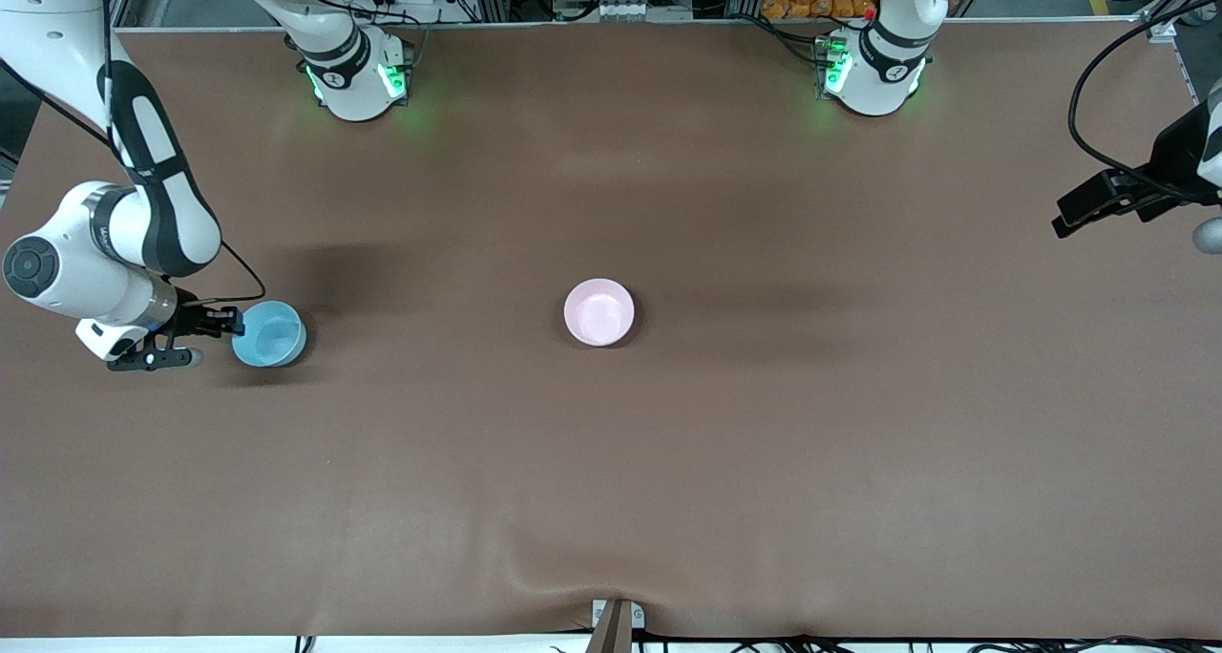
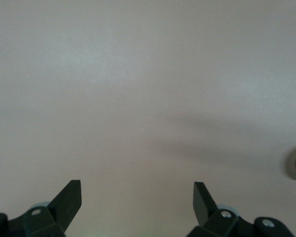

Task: Stack pink and blue bowls on white bowl
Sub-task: 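Lower the right gripper and grasp the blue bowl's rim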

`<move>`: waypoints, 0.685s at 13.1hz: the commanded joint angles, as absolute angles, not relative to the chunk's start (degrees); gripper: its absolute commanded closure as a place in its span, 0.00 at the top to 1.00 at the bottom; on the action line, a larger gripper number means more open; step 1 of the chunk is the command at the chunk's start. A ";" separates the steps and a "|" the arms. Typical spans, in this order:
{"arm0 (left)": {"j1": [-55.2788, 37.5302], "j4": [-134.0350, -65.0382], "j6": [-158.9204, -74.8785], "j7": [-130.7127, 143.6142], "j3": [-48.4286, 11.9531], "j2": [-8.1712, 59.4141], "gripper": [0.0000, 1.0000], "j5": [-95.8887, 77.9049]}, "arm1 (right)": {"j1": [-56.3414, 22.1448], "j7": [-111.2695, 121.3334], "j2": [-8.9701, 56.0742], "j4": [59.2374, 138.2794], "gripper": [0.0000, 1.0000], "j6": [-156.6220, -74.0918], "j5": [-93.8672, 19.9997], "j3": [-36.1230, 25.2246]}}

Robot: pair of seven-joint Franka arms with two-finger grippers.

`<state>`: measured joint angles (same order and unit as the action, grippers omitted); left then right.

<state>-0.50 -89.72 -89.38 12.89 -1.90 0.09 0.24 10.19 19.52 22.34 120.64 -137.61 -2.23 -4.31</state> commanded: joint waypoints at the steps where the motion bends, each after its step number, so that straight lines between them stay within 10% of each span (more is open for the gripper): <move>1: -0.44 -91.49 -88.86 11.87 -2.64 -1.67 1.00 -0.79 | 10.64 20.30 22.67 121.20 0.39 -139.31 -4.31 -3.60; 4: -0.26 -91.49 -89.65 11.87 -2.64 -1.23 1.00 -0.79 | 11.25 21.09 23.38 121.03 0.29 -139.92 -4.31 -3.60; 6: -0.26 -91.93 -89.65 11.87 -2.64 -0.97 1.00 -0.79 | 11.34 21.18 23.38 121.03 0.03 -139.92 -4.31 -3.60; 9: 0.52 -93.60 -89.65 11.86 -2.55 -1.32 1.00 -0.79 | 10.99 20.74 22.94 120.94 0.00 -139.13 -4.39 -3.52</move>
<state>-0.32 -91.84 -89.37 12.89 -2.64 0.04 0.23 10.19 19.57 23.12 120.60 -138.34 -3.49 -4.21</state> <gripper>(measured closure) 0.000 0.982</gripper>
